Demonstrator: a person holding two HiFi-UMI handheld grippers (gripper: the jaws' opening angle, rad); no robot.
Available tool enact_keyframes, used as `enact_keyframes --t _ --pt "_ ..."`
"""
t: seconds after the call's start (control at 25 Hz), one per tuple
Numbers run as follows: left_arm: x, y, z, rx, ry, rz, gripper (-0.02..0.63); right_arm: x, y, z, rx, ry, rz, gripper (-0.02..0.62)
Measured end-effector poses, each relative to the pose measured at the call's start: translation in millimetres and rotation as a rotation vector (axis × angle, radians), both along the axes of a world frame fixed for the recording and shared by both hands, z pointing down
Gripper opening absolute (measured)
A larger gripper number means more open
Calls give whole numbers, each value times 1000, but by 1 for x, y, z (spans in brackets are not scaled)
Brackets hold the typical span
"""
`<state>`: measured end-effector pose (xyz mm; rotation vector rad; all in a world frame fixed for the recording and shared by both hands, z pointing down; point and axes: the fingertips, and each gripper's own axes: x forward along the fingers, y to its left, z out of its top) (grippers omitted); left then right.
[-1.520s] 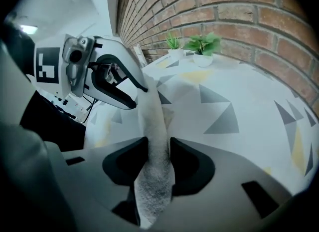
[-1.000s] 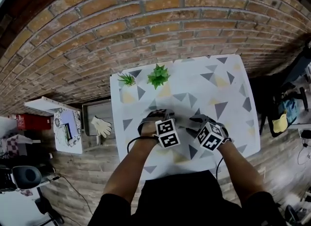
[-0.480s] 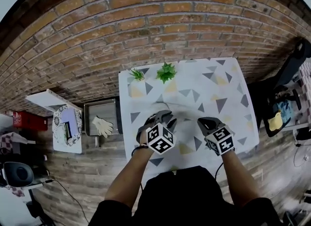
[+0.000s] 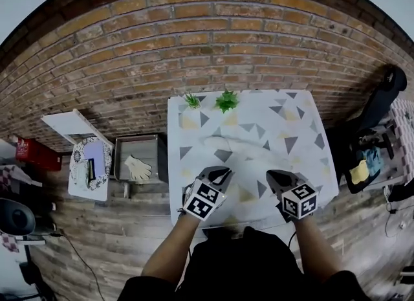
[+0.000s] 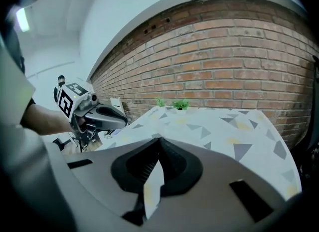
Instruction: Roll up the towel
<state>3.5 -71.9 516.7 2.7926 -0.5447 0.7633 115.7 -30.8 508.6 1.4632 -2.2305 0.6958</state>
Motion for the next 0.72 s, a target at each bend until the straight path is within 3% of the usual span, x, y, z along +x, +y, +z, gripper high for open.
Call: enact_keyframes --t 0.12,0.36,0.72 --pt "-2 13 -8 3 33 -42 31 2 10 -8 37 -22 -7 17" --pt "18 43 -8 18 12 -129 31 17 63 -20 83 -76 -72 17" --pt "76 123 -46 13 100 -309 26 99 151 -37 139 -112 -103 17"
